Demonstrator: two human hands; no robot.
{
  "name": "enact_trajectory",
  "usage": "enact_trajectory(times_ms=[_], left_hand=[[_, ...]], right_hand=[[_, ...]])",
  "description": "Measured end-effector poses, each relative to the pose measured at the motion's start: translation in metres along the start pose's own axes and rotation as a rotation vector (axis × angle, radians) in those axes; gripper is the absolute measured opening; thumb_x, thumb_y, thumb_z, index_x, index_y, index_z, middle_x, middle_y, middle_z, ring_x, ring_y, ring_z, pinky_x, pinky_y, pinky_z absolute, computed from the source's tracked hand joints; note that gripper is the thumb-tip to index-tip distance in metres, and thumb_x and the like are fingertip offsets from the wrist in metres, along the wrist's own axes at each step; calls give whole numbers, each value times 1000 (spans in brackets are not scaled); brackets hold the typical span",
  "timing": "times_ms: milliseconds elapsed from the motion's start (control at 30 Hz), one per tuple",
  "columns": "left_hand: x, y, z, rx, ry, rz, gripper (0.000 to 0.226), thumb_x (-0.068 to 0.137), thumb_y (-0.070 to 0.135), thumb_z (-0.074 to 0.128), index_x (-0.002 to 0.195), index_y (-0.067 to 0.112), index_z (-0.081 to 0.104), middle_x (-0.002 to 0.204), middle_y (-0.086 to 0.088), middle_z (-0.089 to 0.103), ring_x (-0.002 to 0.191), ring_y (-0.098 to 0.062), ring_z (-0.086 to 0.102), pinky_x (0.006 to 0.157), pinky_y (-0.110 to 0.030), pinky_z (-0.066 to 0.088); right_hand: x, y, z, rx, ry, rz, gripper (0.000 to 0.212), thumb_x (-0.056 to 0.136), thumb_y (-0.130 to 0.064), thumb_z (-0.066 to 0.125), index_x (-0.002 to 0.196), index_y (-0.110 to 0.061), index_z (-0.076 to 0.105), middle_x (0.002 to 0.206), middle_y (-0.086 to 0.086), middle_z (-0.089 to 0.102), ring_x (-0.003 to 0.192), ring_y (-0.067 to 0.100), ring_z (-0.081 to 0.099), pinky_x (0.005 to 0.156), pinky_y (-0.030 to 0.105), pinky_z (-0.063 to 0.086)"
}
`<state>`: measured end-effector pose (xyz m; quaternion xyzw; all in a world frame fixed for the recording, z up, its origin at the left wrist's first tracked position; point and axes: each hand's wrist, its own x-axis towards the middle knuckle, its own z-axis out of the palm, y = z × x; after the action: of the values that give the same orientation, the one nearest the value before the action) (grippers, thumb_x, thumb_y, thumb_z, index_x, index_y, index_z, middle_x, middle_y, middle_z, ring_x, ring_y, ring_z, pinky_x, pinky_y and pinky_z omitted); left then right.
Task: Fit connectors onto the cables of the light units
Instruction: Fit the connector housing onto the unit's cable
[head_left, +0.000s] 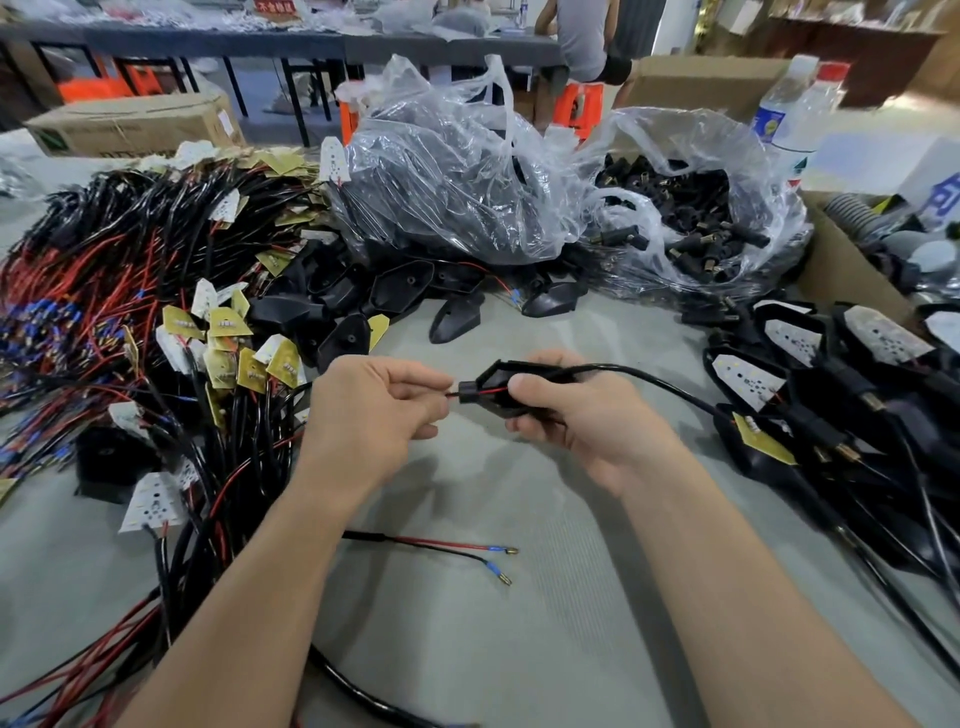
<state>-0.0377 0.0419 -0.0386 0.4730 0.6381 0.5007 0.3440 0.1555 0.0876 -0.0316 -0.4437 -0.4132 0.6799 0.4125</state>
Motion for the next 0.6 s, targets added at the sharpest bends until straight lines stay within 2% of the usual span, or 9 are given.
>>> enact_trajectory(times_ms=[67, 133, 200, 300, 400, 467, 533, 600], left_hand=[[2, -1, -2, 10, 112, 24, 32, 82, -3, 79, 74, 28, 81, 70, -1, 77, 65, -18, 76, 64, -25, 62], [4, -3, -8, 0, 240, 27, 34, 84, -2, 74, 73, 30, 80, 68, 2, 76, 63, -16, 74, 67, -28, 64], [6, -2, -15, -19, 377, 1, 35, 84, 1, 72, 73, 33, 79, 68, 6, 76, 62, -14, 74, 70, -31, 64], [5, -1, -21, -72, 553, -22, 30, 84, 7, 69, 76, 34, 78, 71, 12, 75, 61, -8, 73, 68, -31, 62], [0, 4, -21, -36, 638, 35, 28, 83, 13, 64, 80, 39, 75, 73, 22, 73, 60, -1, 70, 63, -20, 58], [-2, 8, -23, 9, 702, 62, 31, 82, 15, 61, 79, 45, 71, 72, 28, 70, 62, 1, 68, 66, -15, 56], [-1, 10, -26, -7, 739, 26, 37, 78, 14, 57, 76, 49, 70, 70, 29, 69, 71, -2, 69, 80, -27, 58], [-2, 11, -28, -12, 754, -15, 42, 75, 10, 52, 75, 48, 69, 69, 27, 68, 74, -5, 68, 84, -36, 59]], right_hand=[[1, -2, -4, -3, -3, 2, 18, 88, 1, 71, 106, -2, 67, 83, 12, 75, 55, 20, 67, 48, 18, 52], [2, -6, -9, 47, 11, 10, 6, 91, 0, 68, 95, -3, 71, 79, 12, 74, 52, 17, 66, 46, 17, 50], [4, -9, -15, 124, 66, 15, 6, 93, 0, 66, 89, -3, 70, 75, 13, 71, 50, 15, 63, 43, 16, 48], [9, -11, -22, 243, 133, 62, 8, 97, -5, 62, 93, 0, 66, 74, 17, 69, 46, 13, 57, 39, 14, 42], [13, -7, -22, 386, 194, 130, 11, 99, -8, 59, 92, 0, 64, 71, 18, 69, 43, 14, 54, 37, 14, 40], [15, -7, -24, 475, 246, 148, 12, 100, -10, 58, 93, 0, 62, 70, 17, 65, 43, 13, 53, 36, 14, 38], [16, -9, -28, 502, 319, 112, 12, 99, -10, 60, 91, -2, 61, 71, 13, 61, 43, 12, 48, 35, 16, 34], [17, -11, -33, 426, 435, 18, 9, 97, -8, 61, 88, -6, 61, 72, 12, 61, 40, 12, 46, 35, 18, 30]])
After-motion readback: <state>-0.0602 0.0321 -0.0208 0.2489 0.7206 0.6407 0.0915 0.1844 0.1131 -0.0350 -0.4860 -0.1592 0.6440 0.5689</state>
